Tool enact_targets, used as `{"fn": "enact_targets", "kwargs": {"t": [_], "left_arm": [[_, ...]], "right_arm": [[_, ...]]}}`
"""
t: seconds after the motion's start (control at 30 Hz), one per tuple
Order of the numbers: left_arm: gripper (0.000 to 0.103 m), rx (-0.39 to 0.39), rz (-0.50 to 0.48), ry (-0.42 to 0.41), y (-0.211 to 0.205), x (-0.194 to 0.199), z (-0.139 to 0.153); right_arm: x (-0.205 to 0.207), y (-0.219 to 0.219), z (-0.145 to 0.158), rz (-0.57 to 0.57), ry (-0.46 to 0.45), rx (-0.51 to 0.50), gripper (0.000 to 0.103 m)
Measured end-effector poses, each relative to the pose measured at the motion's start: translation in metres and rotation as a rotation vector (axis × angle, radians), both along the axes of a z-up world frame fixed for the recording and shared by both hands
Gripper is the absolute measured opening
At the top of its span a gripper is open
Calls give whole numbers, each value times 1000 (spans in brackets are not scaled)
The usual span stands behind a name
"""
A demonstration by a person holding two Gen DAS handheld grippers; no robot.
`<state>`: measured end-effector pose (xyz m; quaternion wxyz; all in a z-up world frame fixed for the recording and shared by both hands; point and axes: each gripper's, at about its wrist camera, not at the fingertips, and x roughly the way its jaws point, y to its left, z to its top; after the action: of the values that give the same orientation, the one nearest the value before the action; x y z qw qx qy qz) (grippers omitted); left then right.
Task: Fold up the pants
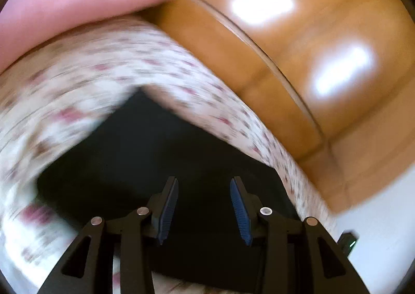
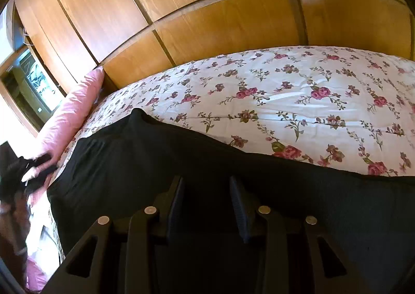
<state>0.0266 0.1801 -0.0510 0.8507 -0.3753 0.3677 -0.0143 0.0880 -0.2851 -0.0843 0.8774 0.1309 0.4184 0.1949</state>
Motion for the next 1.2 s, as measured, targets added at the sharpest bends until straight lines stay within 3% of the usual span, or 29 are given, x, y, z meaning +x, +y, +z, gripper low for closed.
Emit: {"fn": "enact_targets", "kwargs": {"t": [0.17, 0.33, 0.43, 0.47, 0.5, 0.53, 0.63, 0.77, 0.87, 0.93, 1.1, 1.2], "left_arm": [[42, -102, 164, 61, 53, -60, -27], [48, -148, 160, 61, 55, -62, -30], [46, -94, 156, 85, 50, -50, -29], [38, -68, 160, 106, 48, -46, -31], [17, -40, 159, 115, 46, -46, -31], [15, 27, 153, 135, 42, -44, -32], [12, 95, 135, 166, 40, -45, -43], [12, 189, 113, 163, 32, -44, -38], [12, 187, 117, 117, 31, -57, -24], [12, 227, 143, 82, 34, -68, -12], [14, 351, 215, 221, 41, -65, -11], [21, 366, 206, 132, 32, -65, 3]], "right_arm": [[0, 3, 1, 23, -4, 17, 51], [-2, 17, 3, 61, -13, -42, 69], [-6, 36, 4, 90, -21, -143, 83], [-8, 41, 4, 102, -20, -171, 91], [-9, 48, 3, 117, -19, -203, 95], [-11, 55, 2, 137, -18, -239, 102], [-15, 66, -1, 155, -28, -319, 103], [-16, 64, -1, 149, -31, -322, 103], [-17, 63, -2, 149, -36, -329, 103], [-17, 62, -1, 149, -39, -324, 103], [-16, 60, -1, 153, -43, -308, 103], [-16, 60, -1, 153, -45, -307, 103]]}}
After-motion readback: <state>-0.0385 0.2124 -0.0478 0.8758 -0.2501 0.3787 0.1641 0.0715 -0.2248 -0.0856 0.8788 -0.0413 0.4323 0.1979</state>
